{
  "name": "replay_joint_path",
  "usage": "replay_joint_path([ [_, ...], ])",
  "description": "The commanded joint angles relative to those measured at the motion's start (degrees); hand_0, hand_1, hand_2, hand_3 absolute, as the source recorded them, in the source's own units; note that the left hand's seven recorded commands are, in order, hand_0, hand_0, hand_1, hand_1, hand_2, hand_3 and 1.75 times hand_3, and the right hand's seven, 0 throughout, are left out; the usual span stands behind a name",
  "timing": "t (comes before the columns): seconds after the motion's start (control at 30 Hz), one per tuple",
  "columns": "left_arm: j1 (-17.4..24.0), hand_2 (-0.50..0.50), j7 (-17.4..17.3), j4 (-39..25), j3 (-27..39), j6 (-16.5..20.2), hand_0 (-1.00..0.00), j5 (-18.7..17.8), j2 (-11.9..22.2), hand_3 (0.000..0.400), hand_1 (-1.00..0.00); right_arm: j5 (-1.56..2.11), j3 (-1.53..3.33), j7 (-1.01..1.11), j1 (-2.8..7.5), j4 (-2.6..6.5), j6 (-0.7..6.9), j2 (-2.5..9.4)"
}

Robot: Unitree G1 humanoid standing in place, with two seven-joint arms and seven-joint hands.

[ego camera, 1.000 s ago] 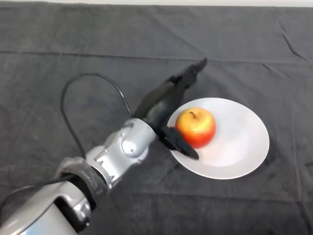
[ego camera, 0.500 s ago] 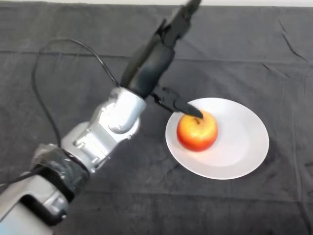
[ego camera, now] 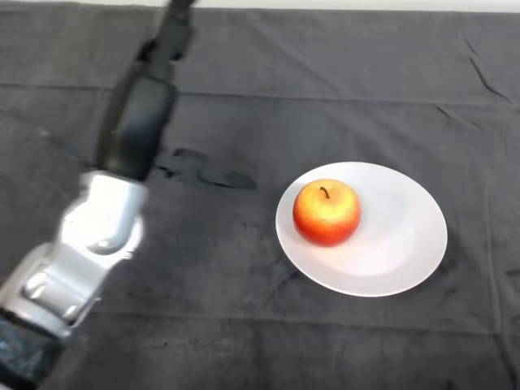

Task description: Move the apple to the plate

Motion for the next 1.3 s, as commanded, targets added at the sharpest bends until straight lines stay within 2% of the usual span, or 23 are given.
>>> replay_joint_path([
  [0.03, 2.63, 0.00, 1.24, -2.57, 2.96, -1.29, 0.00, -0.15, 3.59, 0.000, 0.00, 0.65, -0.65, 0.01, 0.54, -2.12, -0.51, 0.27],
  [0.27, 6.44, 0.00, 2.17, -0.81, 10.69, -3.34, 0.00, -1.36, 5.79, 0.000, 0.00, 0.63, -0.61, -0.10, 0.59, -2.30, -0.47, 0.34],
  [0.47, 7.85, 0.00, 2.24, 4.88, 16.34, -6.36, 0.00, -2.51, 7.03, 0.000, 0.00, 0.63, -0.59, -0.18, 0.62, -2.41, -0.45, 0.38],
  [1.0, 3.52, 0.00, 1.18, 25.85, 28.30, -11.52, 0.00, -5.35, 10.39, 0.000, 0.00, 0.66, -0.59, -0.20, 0.61, -2.38, -0.43, 0.35],
  [1.3, 0.93, 0.00, 3.85, 30.46, 30.81, -11.24, 0.00, -4.09, 9.41, 0.000, 0.00, 0.70, -0.63, -0.12, 0.57, -2.22, -0.45, 0.29],
])
